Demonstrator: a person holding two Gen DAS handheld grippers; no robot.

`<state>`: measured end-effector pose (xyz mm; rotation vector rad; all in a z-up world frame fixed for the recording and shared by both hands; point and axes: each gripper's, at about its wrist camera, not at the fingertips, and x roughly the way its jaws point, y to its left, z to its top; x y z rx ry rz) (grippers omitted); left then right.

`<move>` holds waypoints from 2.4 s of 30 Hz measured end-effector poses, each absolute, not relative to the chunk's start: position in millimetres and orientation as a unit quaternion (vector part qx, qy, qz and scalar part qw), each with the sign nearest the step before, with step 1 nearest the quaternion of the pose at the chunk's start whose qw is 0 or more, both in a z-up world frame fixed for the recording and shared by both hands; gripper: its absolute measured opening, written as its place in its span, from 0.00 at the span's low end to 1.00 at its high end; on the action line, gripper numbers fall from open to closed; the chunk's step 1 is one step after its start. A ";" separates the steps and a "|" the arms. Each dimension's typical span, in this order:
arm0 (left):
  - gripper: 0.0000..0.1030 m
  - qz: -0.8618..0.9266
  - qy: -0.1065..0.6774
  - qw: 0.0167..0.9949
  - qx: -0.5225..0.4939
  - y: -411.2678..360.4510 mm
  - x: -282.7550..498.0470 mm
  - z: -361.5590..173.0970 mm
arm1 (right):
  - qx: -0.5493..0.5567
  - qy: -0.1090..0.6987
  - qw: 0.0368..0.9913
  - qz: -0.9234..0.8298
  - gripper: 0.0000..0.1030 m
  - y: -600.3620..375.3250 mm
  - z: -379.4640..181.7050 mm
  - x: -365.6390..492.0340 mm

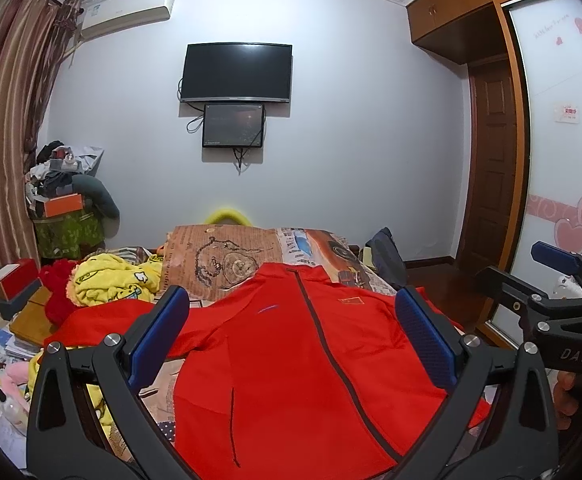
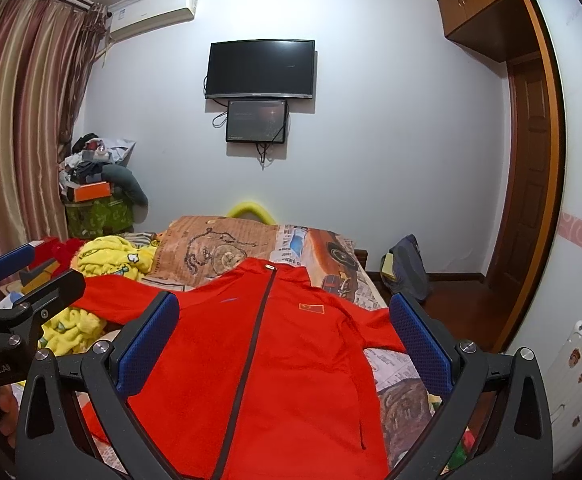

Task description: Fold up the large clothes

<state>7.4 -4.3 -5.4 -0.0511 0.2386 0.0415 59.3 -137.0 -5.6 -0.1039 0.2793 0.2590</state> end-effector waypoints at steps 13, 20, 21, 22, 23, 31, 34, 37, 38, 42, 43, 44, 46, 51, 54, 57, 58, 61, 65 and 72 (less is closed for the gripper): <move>1.00 0.024 0.119 0.992 -0.027 -2.8 8.7 -5.5 | -0.055 0.140 0.981 0.123 1.00 -133.4 -8.3 61.1; 1.00 0.026 0.118 0.992 -0.028 -1.0 9.1 -6.6 | -0.056 0.140 0.981 0.122 1.00 -134.2 -8.0 61.6; 1.00 0.026 0.118 0.992 -0.027 -2.2 8.2 -6.8 | -0.056 0.140 0.981 0.122 1.00 -134.2 -8.6 61.4; 1.00 0.026 0.118 0.992 -0.027 -2.2 8.1 -6.9 | -0.056 0.139 0.981 0.121 1.00 -134.1 -8.4 61.4; 1.00 0.027 0.117 0.992 -0.027 -2.2 8.3 -6.9 | -0.056 0.139 0.981 0.121 1.00 -134.3 -8.3 61.4; 1.00 0.027 0.118 0.992 -0.027 -1.8 8.6 -7.3 | -0.056 0.141 0.981 0.121 1.00 -134.3 -8.0 61.8; 1.00 0.027 0.118 0.992 -0.027 -1.5 8.8 -8.0 | -0.056 0.141 0.981 0.121 1.00 -134.0 -8.2 61.8; 1.00 0.027 0.120 0.992 -0.027 -0.2 9.9 -9.5 | -0.056 0.141 0.981 0.121 1.00 -133.9 -8.7 62.4; 1.00 0.027 0.119 0.992 -0.027 -0.3 9.7 -9.5 | -0.057 0.141 0.981 0.121 1.00 -133.9 -8.8 62.4; 1.00 0.027 0.121 0.992 -0.029 3.1 11.0 -11.5 | -0.057 0.144 0.981 0.120 1.00 -133.6 -10.2 62.7; 1.00 0.028 0.122 0.992 -0.029 3.9 11.2 -11.9 | -0.056 0.144 0.981 0.120 1.00 -133.9 -10.6 63.2; 1.00 0.028 0.122 0.992 -0.030 4.8 11.5 -12.4 | -0.057 0.144 0.981 0.120 1.00 -133.9 -10.8 63.2; 1.00 0.029 0.124 0.991 -0.029 5.3 13.4 -12.6 | -0.057 0.145 0.980 0.120 1.00 -133.1 -11.3 64.2; 1.00 0.033 0.129 0.991 -0.029 8.2 16.7 -13.6 | -0.057 0.150 0.980 0.119 1.00 -130.7 -13.5 66.7; 1.00 0.037 0.136 0.990 -0.031 13.0 21.3 -16.3 | -0.057 0.159 0.979 0.118 1.00 -128.8 -16.0 72.3; 1.00 0.040 0.147 0.988 -0.036 20.5 29.4 -20.0 | -0.062 0.169 0.977 0.117 1.00 -126.2 -20.1 79.8; 1.00 0.040 0.151 0.987 -0.038 22.4 32.3 -21.3 | -0.062 0.172 0.976 0.117 1.00 -125.2 -21.8 82.9; 1.00 0.043 0.161 0.985 -0.037 30.3 44.4 -25.3 | -0.060 0.188 0.973 0.124 1.00 -122.8 -27.3 95.8; 1.00 0.077 0.164 0.983 -0.016 38.2 64.4 -31.7 | -0.072 0.196 0.970 0.125 1.00 -116.7 -32.2 118.2; 1.00 0.124 0.178 0.976 0.001 69.9 117.5 -47.4 | -0.077 0.217 0.963 0.142 1.00 -106.5 -42.5 172.9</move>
